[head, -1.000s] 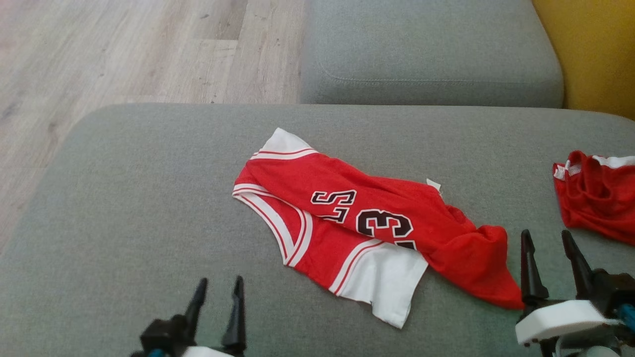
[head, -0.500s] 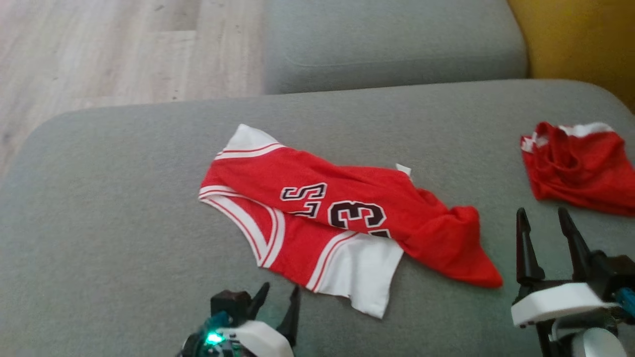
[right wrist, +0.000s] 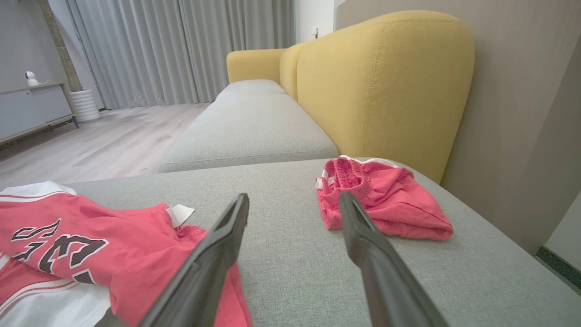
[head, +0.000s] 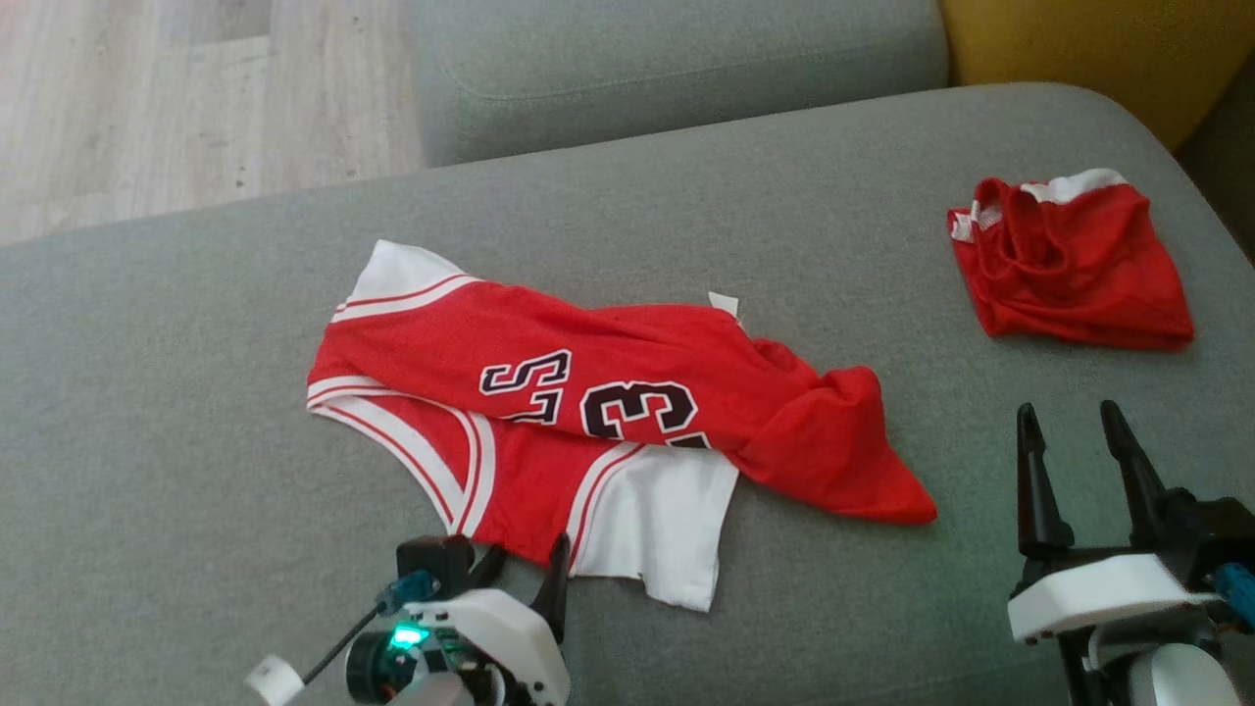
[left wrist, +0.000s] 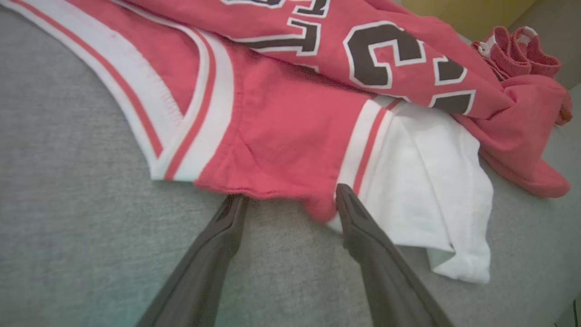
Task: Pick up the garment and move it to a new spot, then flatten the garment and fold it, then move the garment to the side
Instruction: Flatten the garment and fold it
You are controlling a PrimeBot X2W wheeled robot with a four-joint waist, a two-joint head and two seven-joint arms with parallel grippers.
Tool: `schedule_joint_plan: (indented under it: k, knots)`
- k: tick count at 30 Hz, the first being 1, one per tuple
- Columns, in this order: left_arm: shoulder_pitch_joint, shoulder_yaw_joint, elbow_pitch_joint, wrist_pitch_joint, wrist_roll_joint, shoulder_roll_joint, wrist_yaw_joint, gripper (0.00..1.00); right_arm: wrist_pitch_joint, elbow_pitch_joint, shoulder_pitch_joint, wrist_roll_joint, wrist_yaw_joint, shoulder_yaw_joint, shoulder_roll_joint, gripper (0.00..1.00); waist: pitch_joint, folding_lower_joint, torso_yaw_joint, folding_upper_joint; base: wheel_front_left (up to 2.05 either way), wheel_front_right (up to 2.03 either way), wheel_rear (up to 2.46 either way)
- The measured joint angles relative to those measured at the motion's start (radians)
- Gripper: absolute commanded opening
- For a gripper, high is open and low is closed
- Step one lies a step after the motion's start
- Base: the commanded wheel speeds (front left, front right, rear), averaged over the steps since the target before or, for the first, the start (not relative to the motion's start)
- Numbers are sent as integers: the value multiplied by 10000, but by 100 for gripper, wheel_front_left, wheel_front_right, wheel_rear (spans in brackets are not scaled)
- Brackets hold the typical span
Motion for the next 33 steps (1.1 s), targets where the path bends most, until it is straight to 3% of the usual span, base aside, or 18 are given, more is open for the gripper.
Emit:
schedule_joint_plan:
  k: [7,8,9,10,11,19,28,33]
  knots:
    - [-78,-458,-362,-121,-1233,-12,-150,100,0,-44,-5,-12,0,44,0,100,59,-1,-184,0,0,0,0]
    - [-79,-533,-382,-188,-1373,-15,-138,95,0,-61,-5,-12,0,44,0,100,69,-1,-193,0,0,0,0]
    - [-83,-623,-364,-232,-1452,-17,-63,74,0,-69,-5,-12,0,44,0,100,79,-1,-202,0,0,0,0]
    - [-104,-675,-309,-389,-1450,-19,98,31,0,-71,-5,-12,0,44,0,100,82,0,-207,0,0,0,0]
    - [-132,-708,-203,-518,-1450,-21,226,0,0,-71,-5,-12,0,54,0,100,79,0,-216,0,0,0,0]
    - [-832,-679,759,-1154,-1331,77,435,0,0,-151,-2,-69,0,-128,0,100,99,-1,-49,0,0,0,0]
    - [-1827,-314,1127,-1118,-1068,2161,364,0,-69,-157,-20,-86,0,-861,0,100,253,-1,289,0,0,0,0]
    - [-2045,-313,1118,-570,-1066,2692,274,0,-115,-33,-313,-190,0,-1191,2,100,399,0,412,0,0,0,0]
